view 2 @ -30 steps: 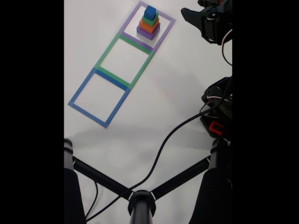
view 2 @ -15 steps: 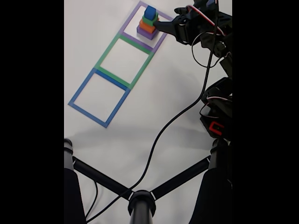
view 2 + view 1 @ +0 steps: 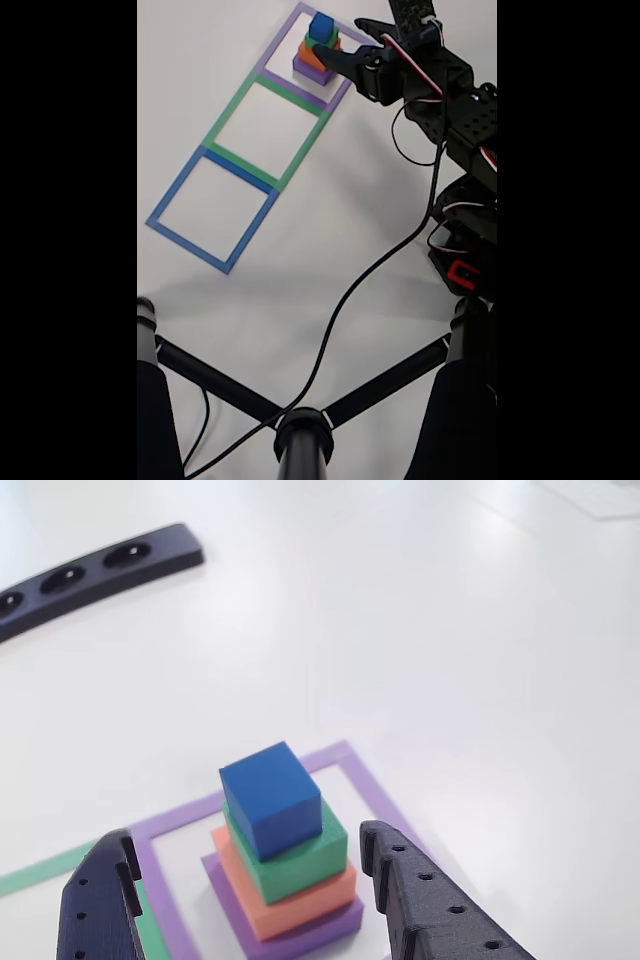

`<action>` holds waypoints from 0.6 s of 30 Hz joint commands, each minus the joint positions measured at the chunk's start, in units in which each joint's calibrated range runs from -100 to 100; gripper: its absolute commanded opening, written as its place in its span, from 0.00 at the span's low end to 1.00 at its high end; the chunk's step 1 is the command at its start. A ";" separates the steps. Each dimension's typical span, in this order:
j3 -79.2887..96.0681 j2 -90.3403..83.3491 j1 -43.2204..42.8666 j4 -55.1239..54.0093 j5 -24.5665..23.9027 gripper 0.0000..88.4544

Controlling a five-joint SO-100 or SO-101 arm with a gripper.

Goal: Tower of hanoi

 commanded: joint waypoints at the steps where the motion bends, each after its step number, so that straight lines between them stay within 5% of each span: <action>1: 0.66 3.66 0.39 -8.80 1.18 0.29; 18: -0.52 21.77 1.00 -28.07 1.18 0.31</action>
